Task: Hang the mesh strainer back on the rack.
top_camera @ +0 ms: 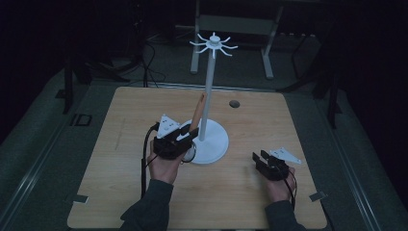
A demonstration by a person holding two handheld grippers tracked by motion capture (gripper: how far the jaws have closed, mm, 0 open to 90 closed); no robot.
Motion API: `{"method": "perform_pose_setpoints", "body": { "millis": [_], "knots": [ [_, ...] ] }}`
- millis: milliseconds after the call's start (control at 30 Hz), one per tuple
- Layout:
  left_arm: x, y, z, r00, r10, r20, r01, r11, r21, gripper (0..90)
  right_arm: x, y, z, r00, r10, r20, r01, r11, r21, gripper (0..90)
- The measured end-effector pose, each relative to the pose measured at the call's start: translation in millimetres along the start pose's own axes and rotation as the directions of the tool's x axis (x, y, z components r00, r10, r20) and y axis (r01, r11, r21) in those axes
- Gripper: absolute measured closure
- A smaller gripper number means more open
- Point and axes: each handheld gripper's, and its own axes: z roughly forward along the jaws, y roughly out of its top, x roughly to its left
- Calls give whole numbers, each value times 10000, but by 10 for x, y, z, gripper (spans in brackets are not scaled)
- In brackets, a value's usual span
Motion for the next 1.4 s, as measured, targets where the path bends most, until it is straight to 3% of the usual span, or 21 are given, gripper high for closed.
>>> {"method": "perform_pose_setpoints", "body": {
  "millis": [433, 700, 1400],
  "knots": [
    [31, 32, -39, 9996, -269, -9, 269, 9992, -303, 685, 4, -5, 7, 10000, 6, 5, -6, 10000, 46, 593],
    [13, 130, -70, 9999, -114, 40, 116, 9990, -427, 684, 0, -7, 5, 10000, -1, 20, 1, 10000, 47, 591],
    [41, 269, -124, 9994, -326, 77, 331, 9957, -861, 684, -11, -7, 8, 9999, 75, 78, -75, 9999, 78, 589]
  ]
}}
